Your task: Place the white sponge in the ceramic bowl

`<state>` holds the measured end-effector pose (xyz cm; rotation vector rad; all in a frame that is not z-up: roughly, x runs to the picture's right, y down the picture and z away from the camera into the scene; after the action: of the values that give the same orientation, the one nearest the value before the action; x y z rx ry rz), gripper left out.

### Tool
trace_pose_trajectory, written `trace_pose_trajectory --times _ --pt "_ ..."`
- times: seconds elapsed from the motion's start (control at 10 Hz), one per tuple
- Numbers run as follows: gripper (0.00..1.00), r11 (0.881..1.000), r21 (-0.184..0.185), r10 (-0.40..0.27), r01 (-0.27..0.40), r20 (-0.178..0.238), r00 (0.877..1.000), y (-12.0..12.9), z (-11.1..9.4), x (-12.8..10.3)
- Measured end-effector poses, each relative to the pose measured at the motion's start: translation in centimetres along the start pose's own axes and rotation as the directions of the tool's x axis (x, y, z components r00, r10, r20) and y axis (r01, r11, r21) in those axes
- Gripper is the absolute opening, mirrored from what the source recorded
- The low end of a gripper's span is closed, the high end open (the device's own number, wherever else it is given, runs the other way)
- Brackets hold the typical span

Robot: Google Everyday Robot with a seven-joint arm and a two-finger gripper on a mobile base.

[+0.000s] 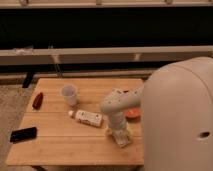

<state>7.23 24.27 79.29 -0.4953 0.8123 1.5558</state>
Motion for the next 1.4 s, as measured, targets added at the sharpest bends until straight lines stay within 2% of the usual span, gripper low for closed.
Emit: trace_pose_trajectory --times 0.1,0.4,0.6,0.8,0.9,1.1,1.4 --pt "0.74 1.0 0.001 0.007 -0.007 -0.006 1.0 -0.7 0.3 -0.3" --pt "0.46 1.0 0.001 -0.012 0.011 0.008 1.0 0.3 -0.2 0.5" --pt "0.24 1.0 -0.003 -0.015 0.015 0.01 1.0 0.1 -0.5 0.0" --pt "0.06 1.0 -0.003 -0.028 0.028 0.015 0.999 -0.3 -1.7 -0.7" --pt "0.01 0.999 -0.003 -0.034 0.034 0.016 0.999 -0.5 -2.9 -0.4" --pt "0.0 0.998 -0.014 -0.054 0.054 0.032 0.998 -0.5 -5.6 -0.5" --pt "0.0 0.997 -0.015 -0.069 0.069 0.044 0.997 -1.0 -8.1 -1.9"
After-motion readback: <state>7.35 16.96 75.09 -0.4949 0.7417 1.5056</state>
